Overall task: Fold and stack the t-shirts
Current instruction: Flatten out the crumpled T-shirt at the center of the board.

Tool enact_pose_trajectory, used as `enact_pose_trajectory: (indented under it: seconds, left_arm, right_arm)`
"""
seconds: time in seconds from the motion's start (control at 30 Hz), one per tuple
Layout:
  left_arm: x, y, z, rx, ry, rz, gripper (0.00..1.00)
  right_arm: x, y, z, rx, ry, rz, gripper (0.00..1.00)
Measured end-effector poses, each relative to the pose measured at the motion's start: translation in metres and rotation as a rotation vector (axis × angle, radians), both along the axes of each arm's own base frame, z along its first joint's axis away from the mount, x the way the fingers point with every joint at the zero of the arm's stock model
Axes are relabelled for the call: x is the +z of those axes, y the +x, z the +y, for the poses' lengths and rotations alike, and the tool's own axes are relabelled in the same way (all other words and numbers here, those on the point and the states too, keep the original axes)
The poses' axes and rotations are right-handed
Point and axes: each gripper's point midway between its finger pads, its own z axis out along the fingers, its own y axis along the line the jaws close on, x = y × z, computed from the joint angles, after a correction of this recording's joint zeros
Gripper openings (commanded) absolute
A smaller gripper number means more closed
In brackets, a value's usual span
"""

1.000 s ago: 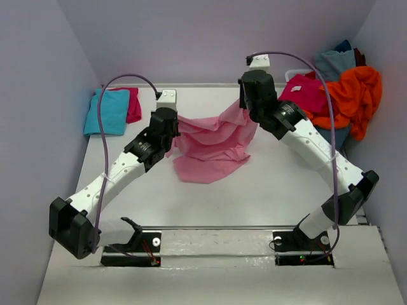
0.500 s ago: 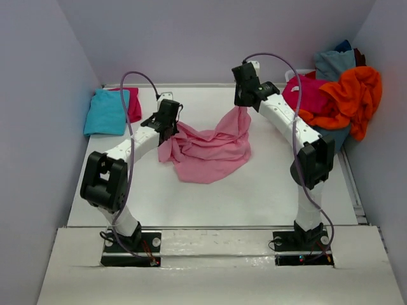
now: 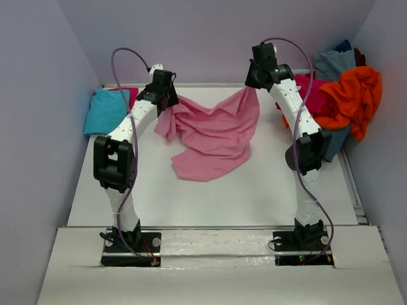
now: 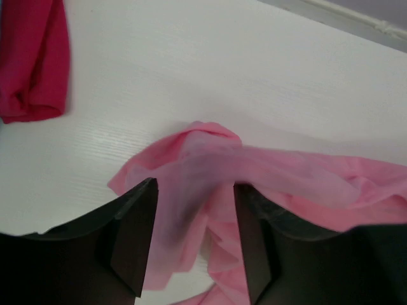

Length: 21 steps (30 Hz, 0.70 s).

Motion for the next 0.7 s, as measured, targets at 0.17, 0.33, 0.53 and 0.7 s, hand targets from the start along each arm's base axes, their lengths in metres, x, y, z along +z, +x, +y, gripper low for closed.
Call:
enact_pose_trajectory:
  seconds: [0.17, 0.33, 0.53, 0.7]
  left_arm:
    - [-0.008, 0.004, 0.0, 0.008, -0.035, 0.022, 0.99]
    - [-0.022, -0.002, -0.001, 0.002, -0.035, 0.054, 0.99]
    - [-0.033, -0.015, 0.0, -0.007, -0.042, 0.087, 0.99]
    - [-0.023, -0.034, 0.005, -0.009, -0.044, 0.084, 0.99]
  right_arm:
    - [-0.025, -0.007, 0.01, 0.059, 0.017, 0.073, 0.69]
    - [-0.041, -0.014, 0.015, 0.087, 0.026, 0.125, 1.0]
    - [-0.042, -0.017, 0.021, 0.116, 0.049, 0.136, 0.99]
    - [-0.053, -0.036, 0.029, 0.149, 0.088, 0.202, 0.88]
